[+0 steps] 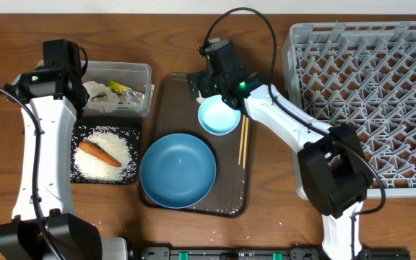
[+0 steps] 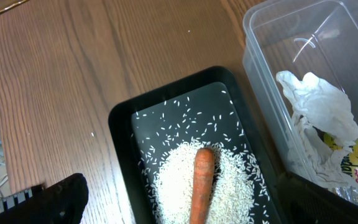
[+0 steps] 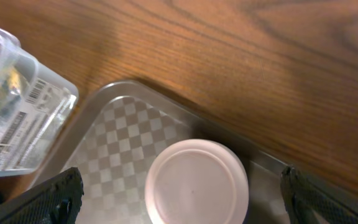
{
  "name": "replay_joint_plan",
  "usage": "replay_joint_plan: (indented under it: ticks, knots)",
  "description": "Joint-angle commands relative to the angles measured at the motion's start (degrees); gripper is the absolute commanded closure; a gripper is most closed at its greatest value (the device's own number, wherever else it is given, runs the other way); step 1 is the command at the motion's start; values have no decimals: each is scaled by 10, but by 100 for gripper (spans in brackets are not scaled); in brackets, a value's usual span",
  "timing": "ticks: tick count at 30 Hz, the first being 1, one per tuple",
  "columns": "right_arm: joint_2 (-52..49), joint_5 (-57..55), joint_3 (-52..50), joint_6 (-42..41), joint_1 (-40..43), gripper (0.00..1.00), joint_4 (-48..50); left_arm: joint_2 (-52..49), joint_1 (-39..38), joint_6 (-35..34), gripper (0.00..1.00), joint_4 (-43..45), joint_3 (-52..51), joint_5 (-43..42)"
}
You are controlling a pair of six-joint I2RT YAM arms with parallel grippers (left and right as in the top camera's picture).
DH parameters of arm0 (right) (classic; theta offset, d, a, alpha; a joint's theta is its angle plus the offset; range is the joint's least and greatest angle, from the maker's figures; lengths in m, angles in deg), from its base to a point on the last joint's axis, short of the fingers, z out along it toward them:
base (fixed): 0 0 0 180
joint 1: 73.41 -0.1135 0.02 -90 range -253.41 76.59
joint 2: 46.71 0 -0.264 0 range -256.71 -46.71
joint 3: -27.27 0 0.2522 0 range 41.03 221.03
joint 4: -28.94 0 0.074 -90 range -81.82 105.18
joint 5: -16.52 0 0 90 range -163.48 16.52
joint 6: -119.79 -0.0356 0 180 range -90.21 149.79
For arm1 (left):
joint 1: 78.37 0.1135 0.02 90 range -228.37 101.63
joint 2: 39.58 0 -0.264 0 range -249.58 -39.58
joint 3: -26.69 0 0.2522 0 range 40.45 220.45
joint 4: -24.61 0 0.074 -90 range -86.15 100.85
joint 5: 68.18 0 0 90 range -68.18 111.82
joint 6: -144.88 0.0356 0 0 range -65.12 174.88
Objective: Sort waste into correct bins and load items into the dishwasher rack
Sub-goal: 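Move the right gripper back and grasp the white cup, then carry the white cup right and set it in the dish rack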
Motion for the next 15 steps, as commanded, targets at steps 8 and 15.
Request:
replay_joint_plan:
  ticks: [8,15]
  knots:
    - [-57,-42,5,-18,-17,3,29,-2,0,-5,1,-2,0,13]
    - [-60,-57,5,-20,-17,23,34,-2,0,-5,1,-2,0,13]
